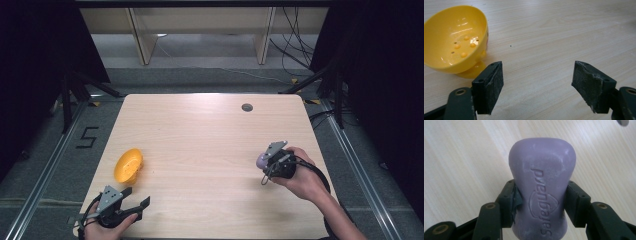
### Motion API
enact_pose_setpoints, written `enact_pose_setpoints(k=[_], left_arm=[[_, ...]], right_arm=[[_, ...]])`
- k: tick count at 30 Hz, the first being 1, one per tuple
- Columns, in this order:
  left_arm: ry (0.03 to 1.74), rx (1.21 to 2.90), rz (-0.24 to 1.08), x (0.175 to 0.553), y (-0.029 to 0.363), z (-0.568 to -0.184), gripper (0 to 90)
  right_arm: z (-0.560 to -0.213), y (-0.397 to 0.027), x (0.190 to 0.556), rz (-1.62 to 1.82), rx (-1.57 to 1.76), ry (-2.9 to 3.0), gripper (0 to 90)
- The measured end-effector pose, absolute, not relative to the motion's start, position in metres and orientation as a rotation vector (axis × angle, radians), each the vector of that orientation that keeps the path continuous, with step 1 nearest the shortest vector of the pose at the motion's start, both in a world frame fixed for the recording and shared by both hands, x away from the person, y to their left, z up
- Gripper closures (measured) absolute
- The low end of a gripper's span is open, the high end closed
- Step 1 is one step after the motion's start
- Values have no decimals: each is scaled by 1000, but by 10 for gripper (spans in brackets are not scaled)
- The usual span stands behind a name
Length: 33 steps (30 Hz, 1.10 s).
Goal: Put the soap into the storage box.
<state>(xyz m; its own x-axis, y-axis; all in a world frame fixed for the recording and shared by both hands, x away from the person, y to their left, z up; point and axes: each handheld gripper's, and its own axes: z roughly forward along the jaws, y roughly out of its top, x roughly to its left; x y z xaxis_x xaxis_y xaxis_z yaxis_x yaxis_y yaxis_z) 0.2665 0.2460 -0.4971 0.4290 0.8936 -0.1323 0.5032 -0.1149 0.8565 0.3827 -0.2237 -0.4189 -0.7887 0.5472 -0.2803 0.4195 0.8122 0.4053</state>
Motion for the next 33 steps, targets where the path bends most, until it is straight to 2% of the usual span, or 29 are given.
enact_pose_setpoints(k=[18, 33], left_arm=[[1191, 1763, 528, 268, 246, -498, 239], [1195, 1765, 521, 274, 246, -496, 247]], right_arm=[[-432, -219, 334, 493, 289, 2537, 500], [-437, -202, 304, 560, 208, 2457, 501]])
